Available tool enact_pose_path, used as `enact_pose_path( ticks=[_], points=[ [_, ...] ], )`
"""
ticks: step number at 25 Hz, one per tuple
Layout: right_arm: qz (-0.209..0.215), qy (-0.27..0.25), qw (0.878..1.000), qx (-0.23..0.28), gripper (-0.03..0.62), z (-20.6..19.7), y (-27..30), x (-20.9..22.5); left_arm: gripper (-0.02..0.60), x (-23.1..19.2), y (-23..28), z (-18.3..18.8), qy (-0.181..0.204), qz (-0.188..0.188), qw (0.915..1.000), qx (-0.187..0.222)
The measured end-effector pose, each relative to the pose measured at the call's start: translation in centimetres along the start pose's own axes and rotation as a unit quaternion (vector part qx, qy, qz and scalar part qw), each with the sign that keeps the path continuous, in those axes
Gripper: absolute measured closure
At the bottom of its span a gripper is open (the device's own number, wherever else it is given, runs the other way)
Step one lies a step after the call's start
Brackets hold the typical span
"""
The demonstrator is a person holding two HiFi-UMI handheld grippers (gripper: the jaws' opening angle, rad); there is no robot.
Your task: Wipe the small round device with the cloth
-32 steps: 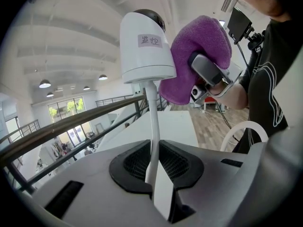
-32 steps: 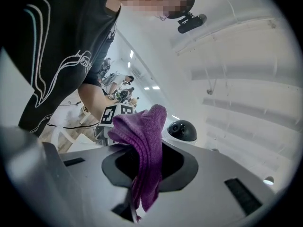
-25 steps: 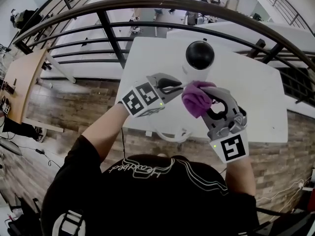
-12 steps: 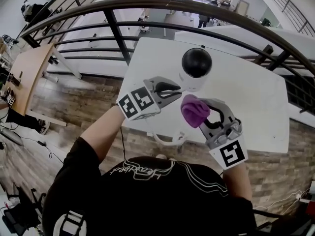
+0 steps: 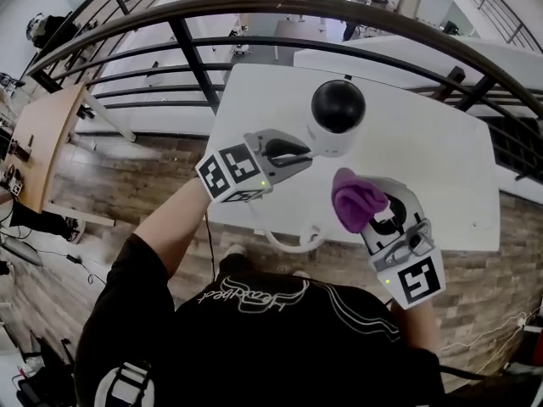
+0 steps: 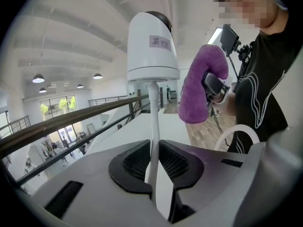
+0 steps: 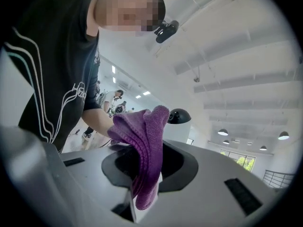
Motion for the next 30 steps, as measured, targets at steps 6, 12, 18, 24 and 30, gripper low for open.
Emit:
enact_pose_path(
  ticks=[6, 12, 18, 24, 30],
  points=[
    [-0.113, -0.018, 0.992, -0.049, 0.533, 2.6, 1.3, -1.5, 0.523, -1.1, 0.7, -0.5, -0.018, -0.08, 0.9963, 0.027],
    [-0.249, -0.016, 0.962, -0.109, 0.533, 5.8, 4.2, -3.3, 0.523, -2.7, -0.1, -1.0, -0.02, -0.157, 0.9869, 0.031],
    [-0.338, -0.03, 0.93, -0.139, 0.533, 9.1, 5.9, -4.5, 0.523, -3.5, -0.1, -0.7, -0.031, -0.214, 0.9759, 0.029],
    [-0.368, -0.02, 0.918, -0.146, 0.533, 9.8, 5.9, -4.8, 0.521, -3.5, 0.0, -0.3, -0.005, -0.251, 0.9679, 0.016],
    [-0.392, -0.024, 0.903, -0.174, 0.533, 10.0, 7.1, -4.2, 0.512, -4.0, 0.8, -0.2, 0.006, -0.293, 0.9561, 0.01]
  ],
)
Point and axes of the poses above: the fingertips, and each gripper's own axes: y forward along the fingers, x to its right, z out of its top, the point moved 8 cm from there along -y, backward along the fingers, and after that the axes turned 12 degrees about z, right-handed, at the moved point
